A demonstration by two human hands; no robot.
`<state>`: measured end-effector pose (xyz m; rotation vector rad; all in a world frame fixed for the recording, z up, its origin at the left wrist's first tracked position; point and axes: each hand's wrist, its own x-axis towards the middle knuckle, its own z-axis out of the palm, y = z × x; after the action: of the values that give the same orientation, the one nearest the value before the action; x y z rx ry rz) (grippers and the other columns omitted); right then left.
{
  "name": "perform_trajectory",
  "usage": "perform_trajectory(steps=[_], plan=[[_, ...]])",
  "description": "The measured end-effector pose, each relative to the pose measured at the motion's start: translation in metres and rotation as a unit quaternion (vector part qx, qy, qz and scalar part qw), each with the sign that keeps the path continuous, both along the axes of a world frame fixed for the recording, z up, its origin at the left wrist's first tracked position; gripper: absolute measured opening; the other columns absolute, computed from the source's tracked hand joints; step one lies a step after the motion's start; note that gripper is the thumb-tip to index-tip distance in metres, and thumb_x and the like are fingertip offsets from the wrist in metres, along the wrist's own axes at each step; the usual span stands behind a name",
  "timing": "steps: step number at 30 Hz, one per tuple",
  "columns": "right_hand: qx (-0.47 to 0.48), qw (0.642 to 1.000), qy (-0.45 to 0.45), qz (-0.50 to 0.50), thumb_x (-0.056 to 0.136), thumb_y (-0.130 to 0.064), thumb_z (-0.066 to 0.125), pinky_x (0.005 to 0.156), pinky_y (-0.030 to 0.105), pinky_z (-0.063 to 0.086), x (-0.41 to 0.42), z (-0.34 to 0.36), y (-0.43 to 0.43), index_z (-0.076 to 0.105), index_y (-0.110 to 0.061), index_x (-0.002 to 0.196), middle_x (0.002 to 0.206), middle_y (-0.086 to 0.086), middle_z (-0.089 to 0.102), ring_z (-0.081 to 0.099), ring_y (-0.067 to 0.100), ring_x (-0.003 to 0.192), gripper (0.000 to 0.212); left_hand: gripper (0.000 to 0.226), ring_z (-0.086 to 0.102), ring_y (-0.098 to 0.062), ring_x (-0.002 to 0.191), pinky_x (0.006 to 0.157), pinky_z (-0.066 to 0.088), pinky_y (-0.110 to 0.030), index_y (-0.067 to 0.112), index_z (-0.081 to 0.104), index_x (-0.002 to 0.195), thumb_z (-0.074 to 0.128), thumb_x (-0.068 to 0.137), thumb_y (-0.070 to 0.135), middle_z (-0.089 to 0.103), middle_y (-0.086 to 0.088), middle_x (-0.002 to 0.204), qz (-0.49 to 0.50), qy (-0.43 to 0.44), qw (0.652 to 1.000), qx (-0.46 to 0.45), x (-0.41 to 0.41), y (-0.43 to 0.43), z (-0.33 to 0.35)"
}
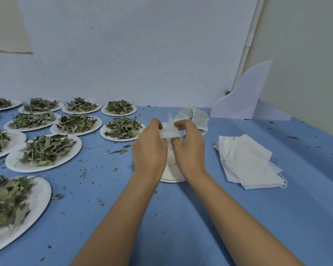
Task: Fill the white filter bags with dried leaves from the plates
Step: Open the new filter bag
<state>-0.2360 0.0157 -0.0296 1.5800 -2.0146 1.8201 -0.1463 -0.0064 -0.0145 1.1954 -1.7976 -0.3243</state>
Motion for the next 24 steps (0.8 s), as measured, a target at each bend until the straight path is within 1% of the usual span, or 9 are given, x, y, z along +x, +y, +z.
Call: perform_trajectory(steps=[6, 10, 12, 13, 15, 17, 20, 22, 24], plan=[[0.043, 0.999, 0.022, 0.0, 0.084, 0.002, 0.048, 0.086, 0.034, 0.045, 0.002, 0.005, -0.002, 0.052, -0.013, 0.12, 0.118, -0.001, 0.06, 0.055, 0.016, 0.106, 0.039, 0.025, 0.058, -0.027, 0.084, 0.066, 0.041, -0.035, 0.012, 0.052, 0.114, 0.05, 0.089, 0.007, 0.063, -0.005, 0.094, 0.003, 0.02, 1.0, -0.004, 0.004, -0.006, -0.003], [0.055, 0.995, 0.041, 0.072, 0.086, -0.004, 0.058, 0.089, 0.026, 0.046, 0.011, 0.004, -0.005, 0.052, -0.014, 0.13, 0.125, -0.002, 0.058, 0.058, 0.014, 0.108, 0.045, 0.038, 0.057, -0.019, 0.092, 0.073, 0.041, -0.028, 0.01, 0.052, 0.123, 0.045, 0.088, -0.001, 0.062, -0.003, 0.107, 0.002, 0.11, 0.994, 0.019, 0.014, -0.015, -0.01], [0.056, 0.983, -0.051, 0.166, 0.085, -0.022, 0.069, 0.08, 0.01, 0.045, 0.014, 0.011, -0.007, 0.049, -0.024, 0.135, 0.125, -0.012, 0.056, 0.06, -0.004, 0.101, 0.054, 0.039, 0.054, -0.008, 0.078, 0.063, 0.038, -0.015, 0.014, 0.057, 0.12, 0.04, 0.089, -0.001, 0.059, 0.006, 0.096, 0.024, 0.185, 0.982, 0.04, 0.02, -0.024, -0.01], [0.061, 0.967, -0.113, 0.219, 0.084, -0.031, 0.071, 0.081, 0.008, 0.045, 0.016, 0.015, -0.009, 0.045, -0.029, 0.138, 0.128, -0.017, 0.053, 0.058, -0.009, 0.102, 0.06, 0.036, 0.052, -0.006, 0.072, 0.057, 0.036, -0.012, 0.016, 0.059, 0.114, 0.038, 0.09, 0.0, 0.057, 0.007, 0.089, 0.039, 0.233, 0.97, 0.053, 0.025, -0.03, -0.009], [0.077, 0.939, -0.215, 0.258, 0.086, -0.043, 0.064, 0.096, 0.018, 0.044, 0.016, 0.023, -0.02, 0.039, -0.033, 0.142, 0.133, -0.017, 0.049, 0.054, -0.003, 0.116, 0.062, 0.027, 0.053, -0.016, 0.074, 0.058, 0.036, -0.019, 0.017, 0.058, 0.101, 0.034, 0.095, 0.006, 0.058, -0.002, 0.088, 0.07, 0.324, 0.94, 0.083, 0.036, -0.048, -0.005], [0.117, 0.929, -0.264, 0.233, 0.093, -0.039, 0.055, 0.104, 0.032, 0.042, 0.011, 0.03, -0.038, 0.041, -0.027, 0.141, 0.129, -0.012, 0.05, 0.054, 0.009, 0.117, 0.051, 0.027, 0.053, -0.021, 0.085, 0.065, 0.037, -0.028, 0.015, 0.058, 0.108, 0.031, 0.101, 0.019, 0.058, -0.006, 0.099, 0.092, 0.383, 0.91, 0.128, 0.049, -0.067, -0.001], [0.215, 0.916, -0.287, 0.178, 0.097, -0.021, 0.049, 0.104, 0.04, 0.044, 0.006, 0.037, -0.068, 0.053, -0.013, 0.13, 0.133, 0.006, 0.05, 0.057, 0.021, 0.111, 0.034, 0.036, 0.051, -0.021, 0.102, 0.082, 0.038, -0.031, 0.017, 0.052, 0.128, 0.028, 0.102, 0.024, 0.056, -0.005, 0.114, 0.089, 0.395, 0.898, 0.171, 0.065, -0.094, -0.002], [0.229, 0.904, -0.323, 0.162, 0.095, -0.015, 0.049, 0.104, 0.044, 0.044, 0.004, 0.035, -0.089, 0.052, -0.001, 0.13, 0.133, 0.019, 0.051, 0.056, 0.032, 0.117, 0.037, 0.037, 0.053, -0.026, 0.106, 0.087, 0.042, -0.04, 0.018, 0.05, 0.13, 0.027, 0.102, 0.022, 0.056, -0.013, 0.124, 0.078, 0.37, 0.907, 0.183, 0.071, -0.11, -0.005], [0.243, 0.89, -0.351, 0.158, 0.095, -0.018, 0.051, 0.1, 0.039, 0.047, 0.003, 0.033, -0.105, 0.048, -0.001, 0.133, 0.12, 0.019, 0.053, 0.056, 0.031, 0.113, 0.041, 0.038, 0.053, -0.027, 0.104, 0.087, 0.041, -0.04, 0.019, 0.047, 0.134, 0.026, 0.102, 0.024, 0.056, -0.01, 0.123, 0.078, 0.343, 0.917, 0.19, 0.073, -0.124, -0.011]])
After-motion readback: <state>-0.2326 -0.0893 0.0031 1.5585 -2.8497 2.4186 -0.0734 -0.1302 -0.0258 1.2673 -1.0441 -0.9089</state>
